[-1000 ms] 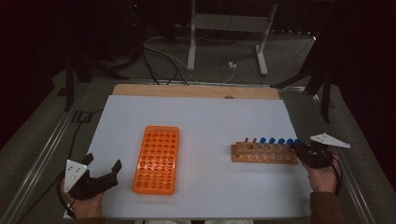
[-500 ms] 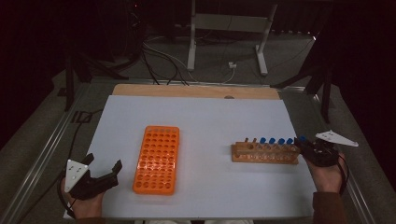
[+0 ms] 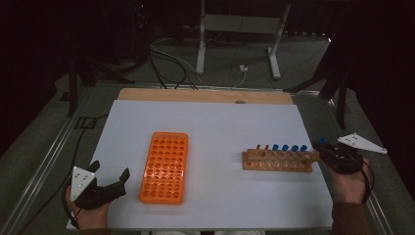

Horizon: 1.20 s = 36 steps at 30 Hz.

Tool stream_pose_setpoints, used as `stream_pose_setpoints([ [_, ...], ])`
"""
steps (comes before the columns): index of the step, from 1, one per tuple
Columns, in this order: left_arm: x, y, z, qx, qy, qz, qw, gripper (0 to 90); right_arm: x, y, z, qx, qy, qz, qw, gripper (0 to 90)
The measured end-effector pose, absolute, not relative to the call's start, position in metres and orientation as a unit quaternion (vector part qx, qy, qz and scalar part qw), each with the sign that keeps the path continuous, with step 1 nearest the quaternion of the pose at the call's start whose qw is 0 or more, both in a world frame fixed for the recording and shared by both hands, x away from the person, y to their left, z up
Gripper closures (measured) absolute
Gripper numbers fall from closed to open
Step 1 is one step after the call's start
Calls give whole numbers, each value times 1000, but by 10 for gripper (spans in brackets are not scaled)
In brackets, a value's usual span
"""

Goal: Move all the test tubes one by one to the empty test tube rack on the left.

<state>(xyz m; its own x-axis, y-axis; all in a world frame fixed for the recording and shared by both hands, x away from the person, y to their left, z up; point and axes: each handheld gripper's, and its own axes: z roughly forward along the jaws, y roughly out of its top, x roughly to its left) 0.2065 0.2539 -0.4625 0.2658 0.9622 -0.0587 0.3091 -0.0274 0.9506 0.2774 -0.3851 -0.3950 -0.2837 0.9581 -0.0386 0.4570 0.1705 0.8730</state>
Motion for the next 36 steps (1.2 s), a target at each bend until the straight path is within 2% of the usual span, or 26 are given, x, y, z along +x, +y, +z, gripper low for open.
stream_pose_setpoints([
  [18,220,223,-438,664,448,309,513,14,271,-358,-384,469,728,406,292,765],
  [36,243,166,-427,695,398,276,532,14,275,-302,-389,401,766,455,212,764],
])
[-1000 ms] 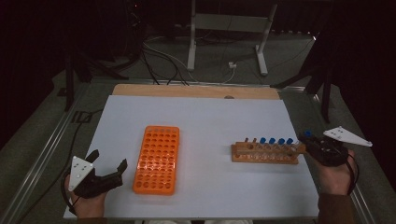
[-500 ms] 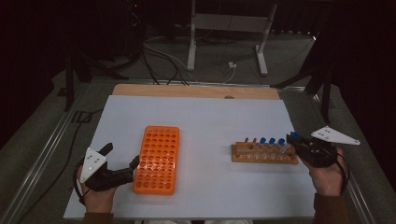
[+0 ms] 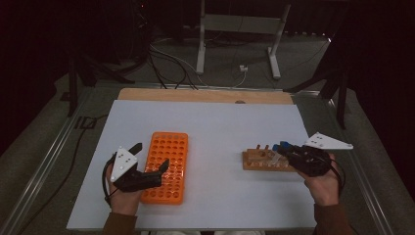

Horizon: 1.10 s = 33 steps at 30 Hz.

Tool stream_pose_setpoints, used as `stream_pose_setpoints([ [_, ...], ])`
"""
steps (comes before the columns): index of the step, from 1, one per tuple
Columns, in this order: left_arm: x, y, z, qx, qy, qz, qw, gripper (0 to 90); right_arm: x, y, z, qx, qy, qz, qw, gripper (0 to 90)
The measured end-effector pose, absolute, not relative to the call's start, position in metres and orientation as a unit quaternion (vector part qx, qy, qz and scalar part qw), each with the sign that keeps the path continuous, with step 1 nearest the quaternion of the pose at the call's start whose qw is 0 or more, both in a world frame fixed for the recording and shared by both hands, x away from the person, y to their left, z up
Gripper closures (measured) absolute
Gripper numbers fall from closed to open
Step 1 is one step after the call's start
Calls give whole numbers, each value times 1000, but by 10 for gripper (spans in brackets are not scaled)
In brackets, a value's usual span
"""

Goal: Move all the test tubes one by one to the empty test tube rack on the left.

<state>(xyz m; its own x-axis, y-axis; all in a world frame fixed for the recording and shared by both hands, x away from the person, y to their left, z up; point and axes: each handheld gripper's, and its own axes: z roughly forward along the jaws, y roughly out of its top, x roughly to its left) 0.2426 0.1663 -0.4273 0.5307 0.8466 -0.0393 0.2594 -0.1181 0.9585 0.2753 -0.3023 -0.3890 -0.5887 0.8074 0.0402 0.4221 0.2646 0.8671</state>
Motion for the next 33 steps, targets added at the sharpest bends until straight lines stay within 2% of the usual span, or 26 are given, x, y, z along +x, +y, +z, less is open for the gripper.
stream_pose_setpoints([
  [17,264,73,-430,725,343,222,554,15,276,-242,-404,351,794,469,162,763],
  [27,266,9,-448,768,308,191,528,81,273,-227,-408,343,795,479,145,763],
  [33,263,-15,-454,779,282,185,528,272,273,-226,-409,344,793,485,134,763],
])
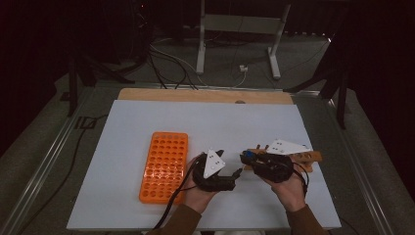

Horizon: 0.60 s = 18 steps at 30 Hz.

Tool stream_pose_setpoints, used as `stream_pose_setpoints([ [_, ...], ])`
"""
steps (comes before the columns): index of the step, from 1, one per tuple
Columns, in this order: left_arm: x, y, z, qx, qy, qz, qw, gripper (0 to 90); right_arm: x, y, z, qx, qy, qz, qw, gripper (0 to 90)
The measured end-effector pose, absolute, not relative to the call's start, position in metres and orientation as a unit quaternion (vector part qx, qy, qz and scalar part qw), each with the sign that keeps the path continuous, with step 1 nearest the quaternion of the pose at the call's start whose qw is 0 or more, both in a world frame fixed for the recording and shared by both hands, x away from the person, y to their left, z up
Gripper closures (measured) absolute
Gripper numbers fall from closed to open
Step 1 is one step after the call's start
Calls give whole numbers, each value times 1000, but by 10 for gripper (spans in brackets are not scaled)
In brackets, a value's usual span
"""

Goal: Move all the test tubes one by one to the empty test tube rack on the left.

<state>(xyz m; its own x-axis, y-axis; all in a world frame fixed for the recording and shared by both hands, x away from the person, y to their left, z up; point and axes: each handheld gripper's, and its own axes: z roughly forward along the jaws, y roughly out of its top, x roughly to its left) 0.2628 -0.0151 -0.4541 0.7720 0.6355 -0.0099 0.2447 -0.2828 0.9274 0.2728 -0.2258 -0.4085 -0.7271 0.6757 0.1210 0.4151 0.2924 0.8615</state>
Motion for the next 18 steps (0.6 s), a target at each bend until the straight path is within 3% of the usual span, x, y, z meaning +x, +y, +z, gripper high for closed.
stream_pose_setpoints([
  [7,263,-22,-456,781,266,159,543,576,272,-223,-410,339,795,488,121,763],
  [13,262,-23,-456,784,254,157,545,764,272,-221,-412,338,797,487,119,762],
  [15,262,-24,-456,784,253,161,544,776,272,-222,-412,337,796,490,117,750],
  [18,264,-22,-457,783,259,164,542,778,273,-226,-410,339,788,502,115,617],
])
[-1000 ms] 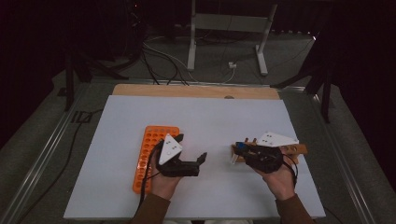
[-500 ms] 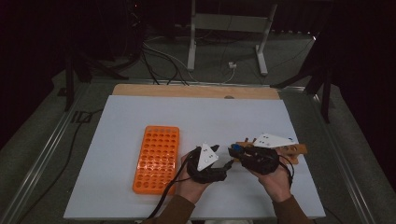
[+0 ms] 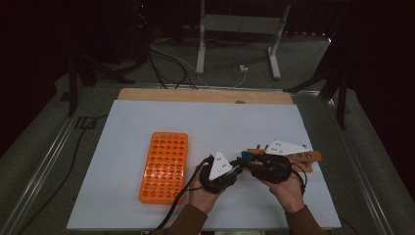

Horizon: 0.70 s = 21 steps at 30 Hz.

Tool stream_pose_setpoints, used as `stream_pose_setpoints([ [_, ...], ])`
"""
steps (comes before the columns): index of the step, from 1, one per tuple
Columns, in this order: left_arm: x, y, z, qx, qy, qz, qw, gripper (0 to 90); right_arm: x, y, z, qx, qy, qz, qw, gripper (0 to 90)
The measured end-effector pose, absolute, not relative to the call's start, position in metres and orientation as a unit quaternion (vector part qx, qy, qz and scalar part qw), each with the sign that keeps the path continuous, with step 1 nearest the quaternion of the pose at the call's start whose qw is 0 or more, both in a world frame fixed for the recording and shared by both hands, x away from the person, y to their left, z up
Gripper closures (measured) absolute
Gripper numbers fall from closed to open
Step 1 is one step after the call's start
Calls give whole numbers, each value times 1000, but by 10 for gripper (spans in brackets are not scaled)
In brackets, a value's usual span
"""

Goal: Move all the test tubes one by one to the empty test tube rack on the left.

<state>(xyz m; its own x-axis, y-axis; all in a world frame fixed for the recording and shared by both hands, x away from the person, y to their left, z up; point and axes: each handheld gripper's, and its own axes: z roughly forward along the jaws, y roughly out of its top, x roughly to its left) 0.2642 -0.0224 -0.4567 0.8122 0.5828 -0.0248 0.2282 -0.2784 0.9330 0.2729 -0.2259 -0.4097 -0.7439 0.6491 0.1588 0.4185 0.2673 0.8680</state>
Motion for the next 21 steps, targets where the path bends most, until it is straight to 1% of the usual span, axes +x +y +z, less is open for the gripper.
stream_pose_setpoints([
  [4,268,-16,-456,778,272,166,541,780,272,-234,-403,341,776,515,130,420],
  [6,269,-11,-454,775,278,169,542,781,271,-238,-400,341,770,521,141,349],
  [9,271,-4,-453,770,286,171,544,781,270,-242,-397,346,764,522,156,211],
  [11,272,0,-452,767,290,173,545,781,270,-245,-396,348,760,523,166,150],
  [13,272,5,-451,764,295,174,547,781,269,-248,-396,347,756,527,172,136],
  [18,272,16,-450,759,303,177,549,781,271,-257,-396,352,751,529,181,30],
  [21,272,26,-448,754,310,179,550,781,273,-263,-398,359,745,531,186,6],
])
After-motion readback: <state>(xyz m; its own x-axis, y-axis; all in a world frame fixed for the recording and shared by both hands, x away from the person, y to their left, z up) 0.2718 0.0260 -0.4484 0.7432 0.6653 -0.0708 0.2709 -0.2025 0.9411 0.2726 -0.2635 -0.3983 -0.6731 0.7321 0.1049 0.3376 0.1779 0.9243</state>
